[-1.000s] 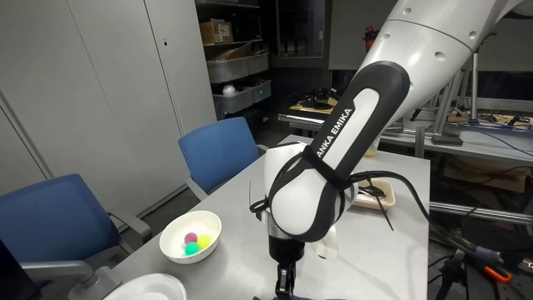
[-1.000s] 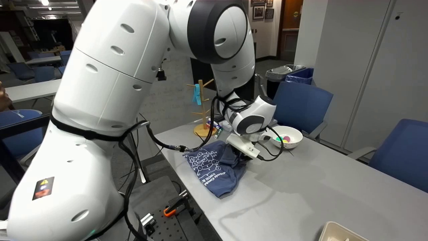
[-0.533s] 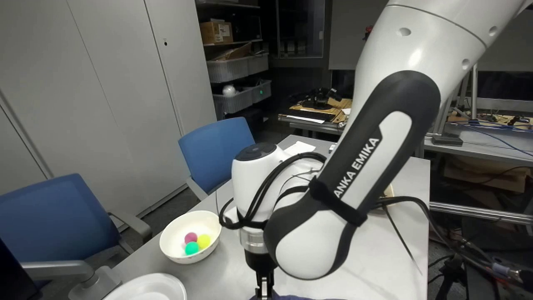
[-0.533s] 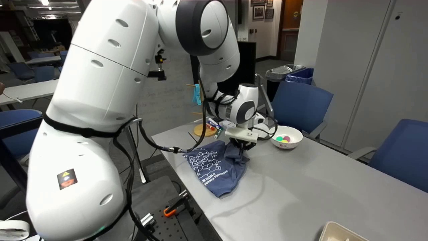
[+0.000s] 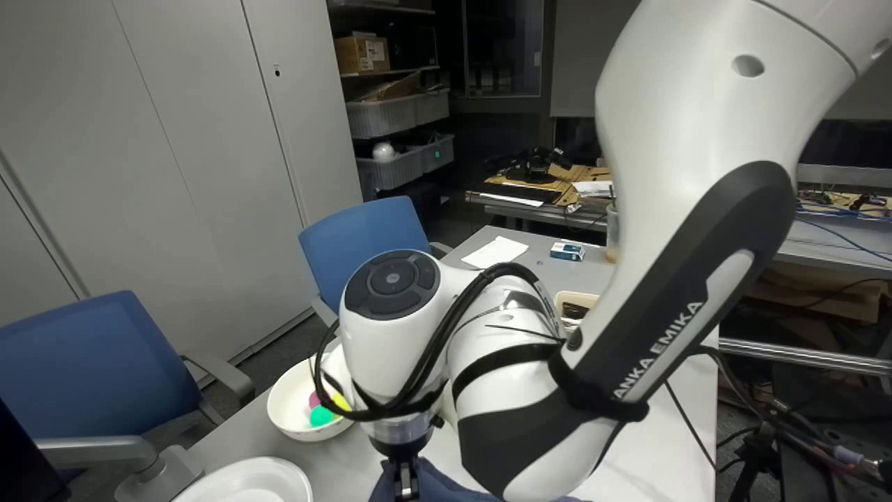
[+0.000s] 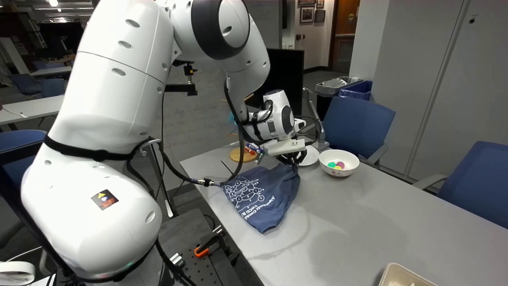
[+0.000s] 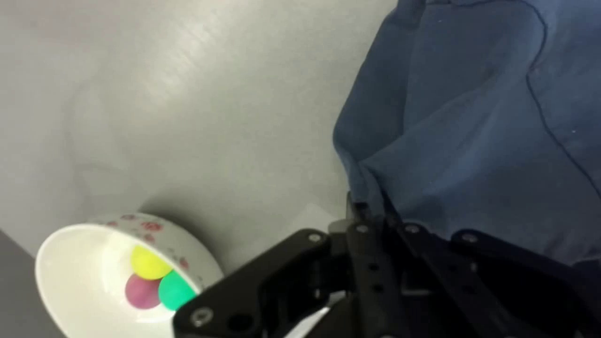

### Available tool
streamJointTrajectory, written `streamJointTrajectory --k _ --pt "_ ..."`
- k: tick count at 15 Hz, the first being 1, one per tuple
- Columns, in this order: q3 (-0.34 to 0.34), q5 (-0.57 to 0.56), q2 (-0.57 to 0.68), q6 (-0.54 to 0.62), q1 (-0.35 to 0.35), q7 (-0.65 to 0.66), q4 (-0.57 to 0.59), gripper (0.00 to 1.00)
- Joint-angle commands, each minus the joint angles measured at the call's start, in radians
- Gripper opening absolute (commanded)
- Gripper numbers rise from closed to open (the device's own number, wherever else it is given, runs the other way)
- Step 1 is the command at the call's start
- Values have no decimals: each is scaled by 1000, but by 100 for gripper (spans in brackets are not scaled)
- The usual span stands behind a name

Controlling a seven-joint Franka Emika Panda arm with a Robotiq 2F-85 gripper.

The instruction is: Unfold the T-shirt slightly and move it to the right

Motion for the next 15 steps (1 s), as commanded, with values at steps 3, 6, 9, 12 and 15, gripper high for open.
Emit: streamJointTrajectory --k 3,6,9,12,15 --pt "-101 -148 -1 56 74 137 5 32" --pt "-19 -71 -19 32 3 89 -18 55" --pt "58 46 -42 4 -54 50 -46 77" --pt "170 219 -85 -68 -132 12 -90 100" --pt "263 371 -124 -155 -182 -20 -130 100"
